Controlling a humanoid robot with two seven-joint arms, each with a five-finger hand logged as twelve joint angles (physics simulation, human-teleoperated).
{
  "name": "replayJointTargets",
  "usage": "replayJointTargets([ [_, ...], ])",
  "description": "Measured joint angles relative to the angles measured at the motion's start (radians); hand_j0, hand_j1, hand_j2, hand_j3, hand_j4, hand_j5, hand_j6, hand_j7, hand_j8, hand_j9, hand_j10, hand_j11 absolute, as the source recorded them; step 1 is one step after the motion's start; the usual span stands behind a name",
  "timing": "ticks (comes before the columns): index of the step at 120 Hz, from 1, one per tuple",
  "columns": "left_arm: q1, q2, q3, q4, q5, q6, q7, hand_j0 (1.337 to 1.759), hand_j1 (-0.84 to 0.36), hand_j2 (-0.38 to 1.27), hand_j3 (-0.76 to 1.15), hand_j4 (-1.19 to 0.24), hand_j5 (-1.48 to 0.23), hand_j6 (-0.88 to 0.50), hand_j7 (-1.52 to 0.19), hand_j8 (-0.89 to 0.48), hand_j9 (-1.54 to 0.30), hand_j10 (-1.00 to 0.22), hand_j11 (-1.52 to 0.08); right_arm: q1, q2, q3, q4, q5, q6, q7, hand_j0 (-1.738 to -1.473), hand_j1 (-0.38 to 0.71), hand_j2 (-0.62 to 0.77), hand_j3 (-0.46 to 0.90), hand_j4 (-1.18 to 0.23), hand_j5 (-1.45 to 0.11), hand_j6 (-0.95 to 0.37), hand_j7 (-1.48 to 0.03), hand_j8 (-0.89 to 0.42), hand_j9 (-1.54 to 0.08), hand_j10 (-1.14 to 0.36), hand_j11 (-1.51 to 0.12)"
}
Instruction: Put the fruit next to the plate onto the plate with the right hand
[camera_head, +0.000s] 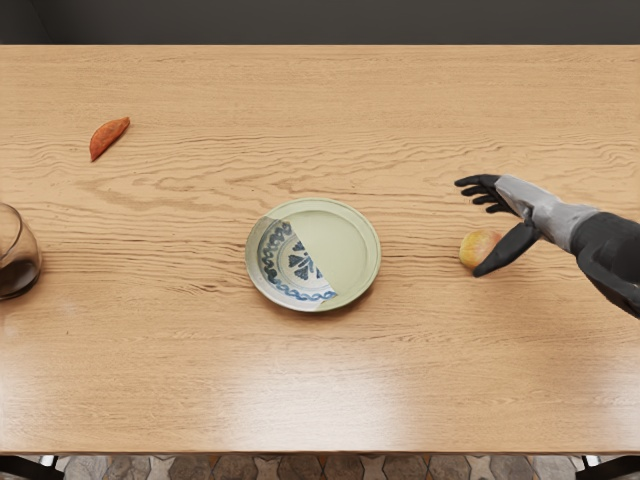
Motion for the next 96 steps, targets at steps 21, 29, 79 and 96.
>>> replayJointTargets([
  [21,0.0,0.0,0.0,0.0,0.0,0.0,0.0,1.658,0.35,0.0,0.0,0.0,0.0,0.0,0.0,0.0,0.0,0.0,0.0,0.113,-0.067,-0.248,-0.013,-0.022,-0.215,0.0,-1.658,-0.12,-0.04,0.0,-0.19,-0.25,-0.19,-0.25,-0.19,-0.25,-0.19,-0.25],
  [29,0.0,0.0,0.0,0.0,0.0,0.0,0.0,1.658,0.35,0.0,0.0,0.0,0.0,0.0,0.0,0.0,0.0,0.0,0.0,0.123,-0.072,-0.278,-0.021,-0.024,-0.24,0.0,-1.658,-0.14,-0.03,0.0,-0.17,-0.22,-0.18,-0.22,-0.17,-0.22,-0.17,-0.22],
  [79,0.0,0.0,0.0,0.0,0.0,0.0,0.0,1.658,0.35,0.0,0.0,0.0,0.0,0.0,0.0,0.0,0.0,0.0,0.0,0.151,-0.025,-0.359,-0.1,-0.027,-0.312,0.0,-1.658,-0.06,-0.05,0.0,-0.24,-0.32,-0.25,-0.32,-0.25,-0.32,-0.24,-0.32],
  [96,0.0,0.0,0.0,0.0,0.0,0.0,0.0,1.658,0.35,0.0,0.0,0.0,0.0,0.0,0.0,0.0,0.0,0.0,0.0,0.151,-0.031,-0.373,-0.104,-0.025,-0.311,0.0,-1.658,-0.01,-0.05,0.0,-0.29,-0.37,-0.29,-0.37,-0.29,-0.37,-0.29,-0.37],
])
